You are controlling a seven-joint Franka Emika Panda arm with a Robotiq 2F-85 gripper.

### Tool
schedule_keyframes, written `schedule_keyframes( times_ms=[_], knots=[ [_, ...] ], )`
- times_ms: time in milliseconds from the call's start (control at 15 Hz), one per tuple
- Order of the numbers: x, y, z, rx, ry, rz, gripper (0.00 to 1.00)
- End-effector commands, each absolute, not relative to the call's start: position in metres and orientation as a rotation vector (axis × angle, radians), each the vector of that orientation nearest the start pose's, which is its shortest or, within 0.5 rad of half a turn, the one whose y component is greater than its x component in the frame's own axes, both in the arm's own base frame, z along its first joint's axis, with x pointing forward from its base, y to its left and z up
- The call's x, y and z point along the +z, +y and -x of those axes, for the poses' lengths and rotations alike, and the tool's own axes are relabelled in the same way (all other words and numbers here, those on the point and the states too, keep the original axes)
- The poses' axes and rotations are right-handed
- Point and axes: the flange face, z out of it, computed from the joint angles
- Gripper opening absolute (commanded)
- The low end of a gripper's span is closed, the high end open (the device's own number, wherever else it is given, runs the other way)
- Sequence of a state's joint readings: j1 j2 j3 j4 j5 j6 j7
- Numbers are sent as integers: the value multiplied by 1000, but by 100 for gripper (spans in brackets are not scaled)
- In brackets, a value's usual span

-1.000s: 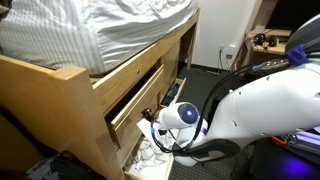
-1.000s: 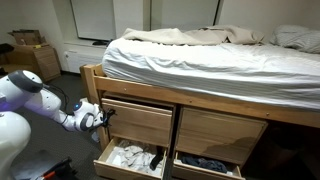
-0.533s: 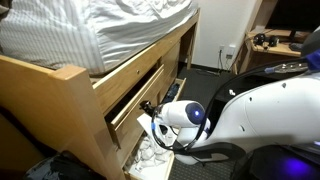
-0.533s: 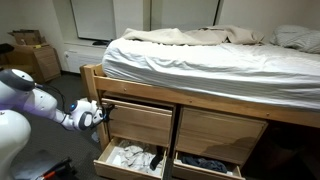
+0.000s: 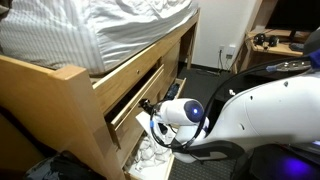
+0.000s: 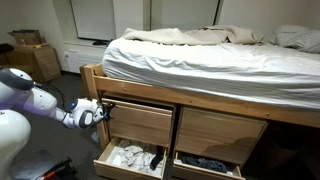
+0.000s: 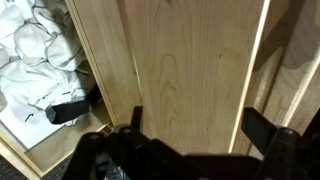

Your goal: Close the drawer

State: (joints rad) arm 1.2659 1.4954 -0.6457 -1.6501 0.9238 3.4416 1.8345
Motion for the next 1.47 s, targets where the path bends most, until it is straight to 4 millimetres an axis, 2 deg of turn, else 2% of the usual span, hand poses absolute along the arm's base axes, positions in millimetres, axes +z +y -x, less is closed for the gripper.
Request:
schedule_keyframes(
  times_ms=[0, 333, 467, 533, 600, 867, 933, 1067, 1133, 1400],
  knots=[
    [-20, 302, -534, -985, 1650, 1829, 100],
    [-5, 300, -555, -1043, 1556, 1892, 100],
    [-5, 299, -558, -1047, 1540, 1901, 100],
    [-15, 305, -561, -994, 1552, 1921, 100],
    [-30, 326, -573, -861, 1558, 1951, 100],
    [-57, 347, -580, -621, 1540, 1985, 100],
    [-66, 351, -577, -545, 1553, 2016, 100],
    [-83, 342, -560, -540, 1597, 2056, 100],
    [-74, 345, -566, -570, 1580, 2029, 100],
    [-75, 343, -566, -569, 1582, 2031, 100]
  ],
)
